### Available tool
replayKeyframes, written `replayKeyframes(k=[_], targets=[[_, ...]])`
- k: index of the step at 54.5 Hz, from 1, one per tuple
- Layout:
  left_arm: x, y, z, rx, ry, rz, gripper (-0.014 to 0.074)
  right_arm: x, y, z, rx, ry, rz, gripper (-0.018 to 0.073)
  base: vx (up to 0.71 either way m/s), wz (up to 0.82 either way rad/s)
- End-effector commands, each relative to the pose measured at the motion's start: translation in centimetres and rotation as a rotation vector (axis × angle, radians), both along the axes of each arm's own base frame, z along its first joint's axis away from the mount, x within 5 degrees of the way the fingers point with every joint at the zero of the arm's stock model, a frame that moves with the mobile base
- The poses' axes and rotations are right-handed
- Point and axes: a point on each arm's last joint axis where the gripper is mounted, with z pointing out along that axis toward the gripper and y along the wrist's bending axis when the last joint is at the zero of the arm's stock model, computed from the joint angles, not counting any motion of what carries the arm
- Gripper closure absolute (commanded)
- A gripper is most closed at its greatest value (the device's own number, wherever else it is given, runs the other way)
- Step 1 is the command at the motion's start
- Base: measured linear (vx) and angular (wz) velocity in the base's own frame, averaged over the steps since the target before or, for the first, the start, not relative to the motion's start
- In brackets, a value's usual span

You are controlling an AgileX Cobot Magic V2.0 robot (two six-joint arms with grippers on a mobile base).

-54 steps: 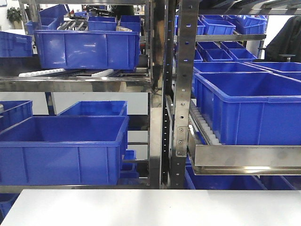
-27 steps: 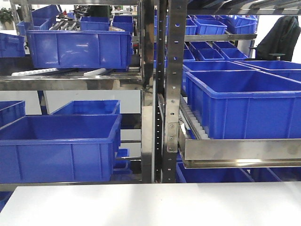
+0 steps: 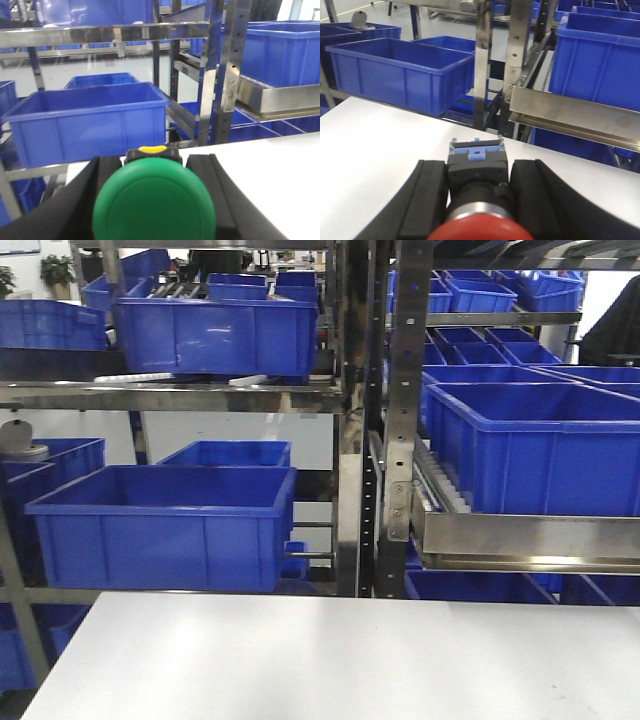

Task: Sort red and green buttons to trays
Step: 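Drive the base with both buttons held to the tray table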

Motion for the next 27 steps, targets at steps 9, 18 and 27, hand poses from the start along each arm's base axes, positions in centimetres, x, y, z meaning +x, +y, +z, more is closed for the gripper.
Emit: replayKeyframes(k=[9,18,27], targets=[[-0.1,0.13,1.56,-0.044,-0.091,0.019,0.0596,0.08,-0.16,1.65,0.028,-0.099,-0.025,0.0568,-0.19,0.21],[-0.1,0.13,1.56,-0.044,-0.091,0.019,0.0596,0.08,-0.16,1.65,0.028,-0.099,-0.025,0.0568,-0.18,0.22],[-0.1,0.13,1.56,-0.044,-0.091,0.019,0.0596,0.08,-0.16,1.65,0.028,-0.099,-0.025,0.0568,-0.15,0.22]])
